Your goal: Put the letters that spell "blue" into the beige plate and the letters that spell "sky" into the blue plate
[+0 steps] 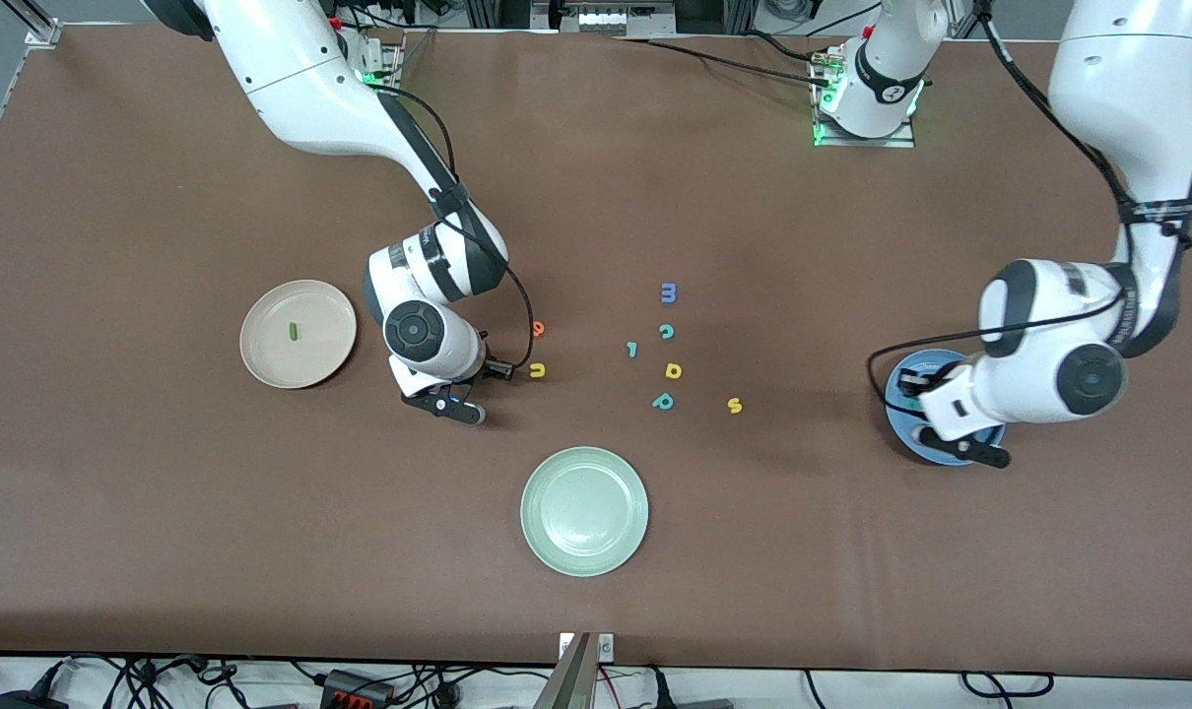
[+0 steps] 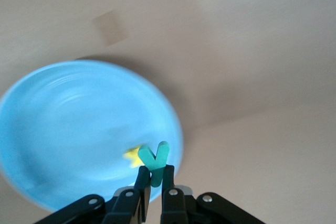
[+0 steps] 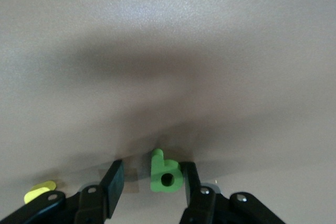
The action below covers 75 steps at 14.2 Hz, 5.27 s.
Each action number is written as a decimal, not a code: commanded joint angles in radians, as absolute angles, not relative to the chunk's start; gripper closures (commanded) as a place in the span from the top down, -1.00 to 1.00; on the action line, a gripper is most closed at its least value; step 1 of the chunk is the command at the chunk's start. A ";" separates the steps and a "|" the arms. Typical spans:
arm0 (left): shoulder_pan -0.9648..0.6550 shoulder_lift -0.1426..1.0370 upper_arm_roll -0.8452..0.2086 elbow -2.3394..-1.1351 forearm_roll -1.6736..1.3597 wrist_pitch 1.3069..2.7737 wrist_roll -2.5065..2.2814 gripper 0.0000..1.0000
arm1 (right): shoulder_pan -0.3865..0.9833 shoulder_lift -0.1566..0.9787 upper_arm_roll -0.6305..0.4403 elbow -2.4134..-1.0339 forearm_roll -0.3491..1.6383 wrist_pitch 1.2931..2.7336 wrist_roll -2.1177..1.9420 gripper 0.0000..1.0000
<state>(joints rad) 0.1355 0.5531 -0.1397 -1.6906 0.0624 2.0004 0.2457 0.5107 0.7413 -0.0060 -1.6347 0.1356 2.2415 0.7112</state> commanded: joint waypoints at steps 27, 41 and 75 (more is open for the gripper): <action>-0.216 0.762 -0.216 -1.588 0.112 2.281 -0.606 0.68 | 0.083 0.448 -0.020 -2.038 0.118 2.072 -0.006 -0.71; -0.218 0.775 -0.233 -1.605 0.113 2.286 -0.594 -0.45 | 0.386 0.477 -0.028 -1.824 0.141 2.086 0.164 1.00; 0.123 0.508 -0.226 -1.452 0.219 1.746 0.199 1.00 | 0.727 0.718 -0.035 -1.694 0.101 2.304 0.465 -0.18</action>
